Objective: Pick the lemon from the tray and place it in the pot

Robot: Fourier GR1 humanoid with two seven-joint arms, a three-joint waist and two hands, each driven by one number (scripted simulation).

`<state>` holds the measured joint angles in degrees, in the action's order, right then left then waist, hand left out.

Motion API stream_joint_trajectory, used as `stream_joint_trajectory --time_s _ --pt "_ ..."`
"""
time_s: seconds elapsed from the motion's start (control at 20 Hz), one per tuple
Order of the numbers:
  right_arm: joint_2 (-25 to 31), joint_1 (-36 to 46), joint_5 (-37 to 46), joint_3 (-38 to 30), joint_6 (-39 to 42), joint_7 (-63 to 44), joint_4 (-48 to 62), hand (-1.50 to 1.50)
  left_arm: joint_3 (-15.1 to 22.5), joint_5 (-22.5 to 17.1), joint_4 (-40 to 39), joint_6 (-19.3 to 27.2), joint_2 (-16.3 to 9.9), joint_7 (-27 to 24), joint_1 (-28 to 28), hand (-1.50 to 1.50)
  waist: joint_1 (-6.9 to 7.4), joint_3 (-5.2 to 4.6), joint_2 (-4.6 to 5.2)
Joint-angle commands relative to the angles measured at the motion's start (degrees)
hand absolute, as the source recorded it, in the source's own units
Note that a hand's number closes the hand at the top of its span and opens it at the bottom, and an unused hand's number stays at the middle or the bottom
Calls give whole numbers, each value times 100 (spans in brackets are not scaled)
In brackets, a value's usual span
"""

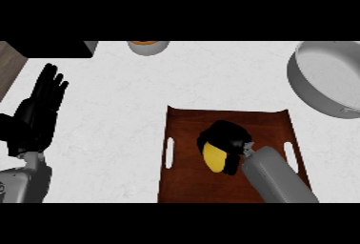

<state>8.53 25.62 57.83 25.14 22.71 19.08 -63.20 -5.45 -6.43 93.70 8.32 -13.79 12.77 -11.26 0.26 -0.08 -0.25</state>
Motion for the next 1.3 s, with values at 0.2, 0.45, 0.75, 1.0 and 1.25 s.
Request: stream_joint_trajectory --time_s 0.2,0.45,0.75,1.0,1.25 --pt "136 -782 -120 -800 31 -1218 -796 150 -214 -54 34 -140 -106 -132 216 0 -140 2 -11" --pt "-160 -1188 -62 -876 216 -2163 -1904 150 161 306 140 255 302 57 71 0 -88 5 6" --pt "-449 -1785 -366 -1189 72 -2653 -3527 150 -153 113 -171 54 126 -125 -79 0 -125 5 3" --pt "-644 -1502 -986 -2365 -444 -2928 -4627 150 -199 23 27 -67 39 -65 205 0 -147 6 -36" --pt "-521 -1505 -842 -2981 -1180 -2984 -5090 150 -332 -143 21 -169 -126 298 -185 0 -95 9 8"
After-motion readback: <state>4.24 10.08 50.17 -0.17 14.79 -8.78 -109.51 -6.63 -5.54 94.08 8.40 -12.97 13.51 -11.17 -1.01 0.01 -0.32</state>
